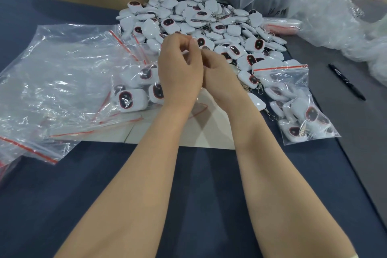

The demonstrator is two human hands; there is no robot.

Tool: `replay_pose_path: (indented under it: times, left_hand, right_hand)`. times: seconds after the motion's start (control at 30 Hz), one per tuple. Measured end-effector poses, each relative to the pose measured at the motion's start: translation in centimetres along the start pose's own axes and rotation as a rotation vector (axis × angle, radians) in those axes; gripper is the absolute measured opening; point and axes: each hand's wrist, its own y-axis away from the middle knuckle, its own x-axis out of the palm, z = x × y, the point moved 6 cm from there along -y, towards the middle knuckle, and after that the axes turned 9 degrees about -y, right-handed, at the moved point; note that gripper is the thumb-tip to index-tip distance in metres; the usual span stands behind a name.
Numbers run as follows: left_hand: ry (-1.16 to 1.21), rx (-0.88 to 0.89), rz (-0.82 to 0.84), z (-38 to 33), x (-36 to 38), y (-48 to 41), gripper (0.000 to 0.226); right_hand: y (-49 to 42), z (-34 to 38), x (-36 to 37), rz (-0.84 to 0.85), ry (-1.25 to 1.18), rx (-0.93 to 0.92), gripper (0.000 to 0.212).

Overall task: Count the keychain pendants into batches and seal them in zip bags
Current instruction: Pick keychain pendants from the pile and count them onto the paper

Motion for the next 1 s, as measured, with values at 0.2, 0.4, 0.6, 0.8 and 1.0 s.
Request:
replay_pose_path:
  times: [0.2, 0.4, 0.6, 0.8, 1.0]
  left_hand:
    - [-0.06, -0.076, 0.107, 1.6, 1.1, 0.1, 0.009]
    - [-0.118, -0.039, 0.137, 1.7, 1.6, 0.3, 0.009]
    - [-0.126, -0.034, 0.122, 1.7, 1.6, 0.2, 0.013]
    - [-0.125, -0.028, 0.135, 1.6, 1.7, 0.2, 0.014]
    - [-0.123, -0.037, 0.134, 1.6, 1.7, 0.3, 0.013]
  right_hand:
    - [0.3, 0.1, -3.6, -0.495, 0.508, -0.07, 0.031]
    - [-0.2, -2.3, -3.6, -0.387, 0.903, 0.183, 0.041]
    - [-0.2, -1.3, -2.1, -0.362, 0.73, -0.014, 0.032]
    - [0.1, -2.9, -4.0, -0.415, 1.02, 0.257, 0.048]
    - [-0.3, -2.4, -3.0, -0.334, 0.828, 0.169, 0.054]
